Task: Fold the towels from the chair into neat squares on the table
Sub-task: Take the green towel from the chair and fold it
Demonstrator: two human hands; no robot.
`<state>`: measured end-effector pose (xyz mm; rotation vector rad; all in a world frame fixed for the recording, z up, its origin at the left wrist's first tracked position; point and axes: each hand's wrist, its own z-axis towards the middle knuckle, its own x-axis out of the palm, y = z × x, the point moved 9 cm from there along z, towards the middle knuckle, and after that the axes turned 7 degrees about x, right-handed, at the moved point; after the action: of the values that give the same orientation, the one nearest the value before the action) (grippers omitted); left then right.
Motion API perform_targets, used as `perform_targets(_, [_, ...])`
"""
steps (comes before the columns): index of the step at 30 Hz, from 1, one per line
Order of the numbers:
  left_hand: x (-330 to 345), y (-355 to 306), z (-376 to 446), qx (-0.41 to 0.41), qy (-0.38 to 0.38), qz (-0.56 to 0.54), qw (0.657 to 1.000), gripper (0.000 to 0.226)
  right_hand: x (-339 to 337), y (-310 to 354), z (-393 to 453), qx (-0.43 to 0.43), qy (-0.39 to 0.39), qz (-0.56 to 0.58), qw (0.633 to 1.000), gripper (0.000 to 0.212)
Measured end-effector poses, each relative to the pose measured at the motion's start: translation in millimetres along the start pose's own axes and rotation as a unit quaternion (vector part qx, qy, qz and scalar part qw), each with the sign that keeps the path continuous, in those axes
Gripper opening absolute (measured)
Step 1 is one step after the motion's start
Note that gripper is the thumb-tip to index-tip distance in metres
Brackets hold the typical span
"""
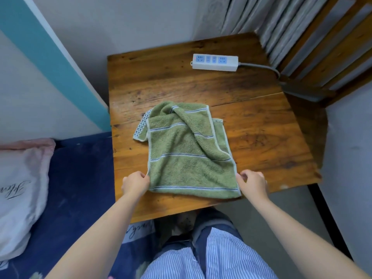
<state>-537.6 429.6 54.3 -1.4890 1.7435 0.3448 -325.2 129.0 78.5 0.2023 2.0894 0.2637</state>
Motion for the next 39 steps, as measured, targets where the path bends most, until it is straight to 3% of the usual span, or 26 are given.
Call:
perform_targets(5, [-1,-11,8,0.033,0.012,-0.005,0.999,0.041,13,27,29,0.045,0.075,0.036,0.996,0.040])
perform_targets(7, [-5,-9,11,0.027,0.002,-0.031,0.999,0.036,20,27,31,0.052,0.081,0.037,0.995,0.018])
perform_targets(10, [-8,-7,16,0.028,0.003,-0.062,0.998,0.027,19,21,30,0.064,0.075,0.059,0.993,0.026])
perform_targets(18, [-7,-20,13,0.078,0.116,-0.057,0.988,0.021,-17,53,37,-0.023,0.111,0.110,0.987,0.035])
perform_targets(21, [-24,-32,16,0.086,0.120,-0.092,0.985,0.023,-38,78,45,-0.046,0.124,0.145,0.981,0.033])
perform_targets(25, [-99,-64,23,0.112,-0.026,-0.149,0.982,0.017,-99,137,58,-0.101,0.061,0.150,0.982,0.028])
perform_targets(28, [-184,-106,16,0.150,-0.164,-0.150,0.963,0.023,-166,198,65,-0.164,-0.035,0.125,0.978,0.026])
perform_targets(30, [-240,-137,6,0.179,-0.241,-0.145,0.943,0.025,-213,240,68,-0.205,-0.083,0.173,0.960,0.035])
perform_targets(34, [-342,-188,-25,0.216,-0.372,-0.206,0.879,0.028,-299,303,64,-0.263,-0.161,0.289,0.906,0.026])
perform_targets(39, [-408,-203,-61,0.257,-0.467,-0.339,0.775,0.026,-364,323,37,-0.306,-0.157,0.446,0.826,0.025])
